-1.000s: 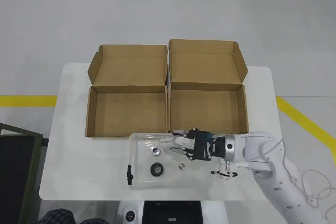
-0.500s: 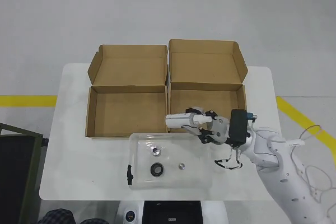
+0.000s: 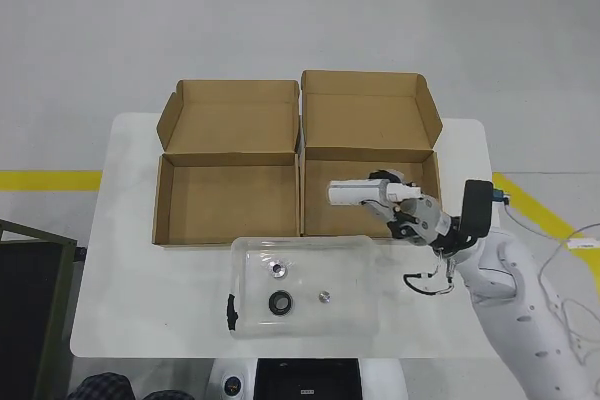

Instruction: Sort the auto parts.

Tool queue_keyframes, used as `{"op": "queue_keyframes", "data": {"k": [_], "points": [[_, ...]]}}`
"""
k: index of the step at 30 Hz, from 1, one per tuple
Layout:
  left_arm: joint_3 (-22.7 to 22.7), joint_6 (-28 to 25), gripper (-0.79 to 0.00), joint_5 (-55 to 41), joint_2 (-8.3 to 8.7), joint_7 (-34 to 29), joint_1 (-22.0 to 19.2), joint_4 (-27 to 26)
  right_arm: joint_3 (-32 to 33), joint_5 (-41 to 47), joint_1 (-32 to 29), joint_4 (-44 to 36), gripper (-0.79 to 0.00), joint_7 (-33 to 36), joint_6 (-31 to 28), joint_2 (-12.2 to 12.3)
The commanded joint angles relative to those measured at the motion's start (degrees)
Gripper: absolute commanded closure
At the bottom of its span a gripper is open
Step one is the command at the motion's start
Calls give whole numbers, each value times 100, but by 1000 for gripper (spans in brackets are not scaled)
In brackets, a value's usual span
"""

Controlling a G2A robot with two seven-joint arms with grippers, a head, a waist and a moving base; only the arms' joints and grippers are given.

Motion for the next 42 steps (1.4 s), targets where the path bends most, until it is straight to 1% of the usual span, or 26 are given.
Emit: {"op": "queue_keyframes", "data": {"k": [1, 5, 8, 15, 20, 23, 29, 34, 42], "points": [[0, 0, -785, 0, 0, 0, 0, 0, 30, -33, -30, -29, 0, -61, 46, -5], [0, 0, -785, 0, 0, 0, 0, 0, 66, -110, -65, -73, 0, -161, 101, -17], [0, 0, -785, 0, 0, 0, 0, 0, 64, -305, -51, -130, 0, -77, 190, -22], [0, 0, -785, 0, 0, 0, 0, 0, -89, -787, 53, -212, 0, 224, 661, -56], [0, 0, -785, 0, 0, 0, 0, 0, -272, -1090, 220, -185, 0, 614, 1013, -85], [0, 0, -785, 0, 0, 0, 0, 0, -426, -1064, 364, -66, 0, 821, 1104, -112], [0, 0, -785, 0, 0, 0, 0, 0, -675, -1170, 757, 177, 0, 1448, 1327, -157], [0, 0, -785, 0, 0, 0, 0, 0, -786, -1308, 1027, 288, 0, 1978, 1637, -185], [0, 0, -785, 0, 0, 0, 0, 0, -1076, -1183, 1555, 844, 0, 2609, 1839, -266]]}}
